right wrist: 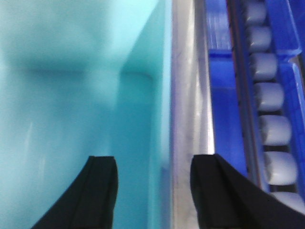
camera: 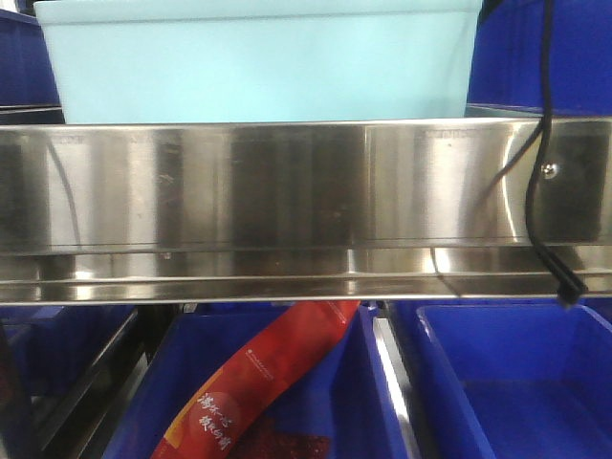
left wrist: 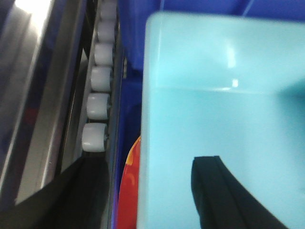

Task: Fetch blue bin and place on conveyor start
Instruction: 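Close both grippers on opposite walls of the light-blue bin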

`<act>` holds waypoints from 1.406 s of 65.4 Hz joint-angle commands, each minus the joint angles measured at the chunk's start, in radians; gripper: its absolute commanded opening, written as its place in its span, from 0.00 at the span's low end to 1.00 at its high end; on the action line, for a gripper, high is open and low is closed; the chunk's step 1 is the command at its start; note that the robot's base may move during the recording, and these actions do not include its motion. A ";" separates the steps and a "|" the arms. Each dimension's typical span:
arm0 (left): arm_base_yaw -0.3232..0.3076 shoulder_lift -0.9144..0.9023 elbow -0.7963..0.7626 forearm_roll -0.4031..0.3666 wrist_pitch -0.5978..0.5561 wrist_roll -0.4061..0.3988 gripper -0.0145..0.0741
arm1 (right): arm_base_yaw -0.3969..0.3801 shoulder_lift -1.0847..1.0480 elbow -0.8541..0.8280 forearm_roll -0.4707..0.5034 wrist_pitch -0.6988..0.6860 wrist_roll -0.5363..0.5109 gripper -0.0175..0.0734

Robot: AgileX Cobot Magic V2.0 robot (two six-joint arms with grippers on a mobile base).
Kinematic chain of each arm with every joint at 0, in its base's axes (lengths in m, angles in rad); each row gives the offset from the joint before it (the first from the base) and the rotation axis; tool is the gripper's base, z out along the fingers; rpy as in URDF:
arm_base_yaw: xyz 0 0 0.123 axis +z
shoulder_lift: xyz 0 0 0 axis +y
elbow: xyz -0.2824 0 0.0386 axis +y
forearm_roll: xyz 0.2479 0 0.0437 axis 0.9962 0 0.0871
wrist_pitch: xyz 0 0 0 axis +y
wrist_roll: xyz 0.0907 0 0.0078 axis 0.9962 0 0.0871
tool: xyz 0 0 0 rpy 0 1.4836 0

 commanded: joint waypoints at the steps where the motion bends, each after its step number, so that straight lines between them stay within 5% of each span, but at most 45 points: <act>1: -0.004 0.011 -0.003 -0.003 -0.010 -0.009 0.51 | -0.008 -0.004 -0.009 -0.010 -0.013 0.002 0.47; 92: -0.004 0.030 -0.003 -0.004 -0.011 -0.009 0.47 | -0.023 0.019 -0.009 -0.001 -0.029 0.002 0.47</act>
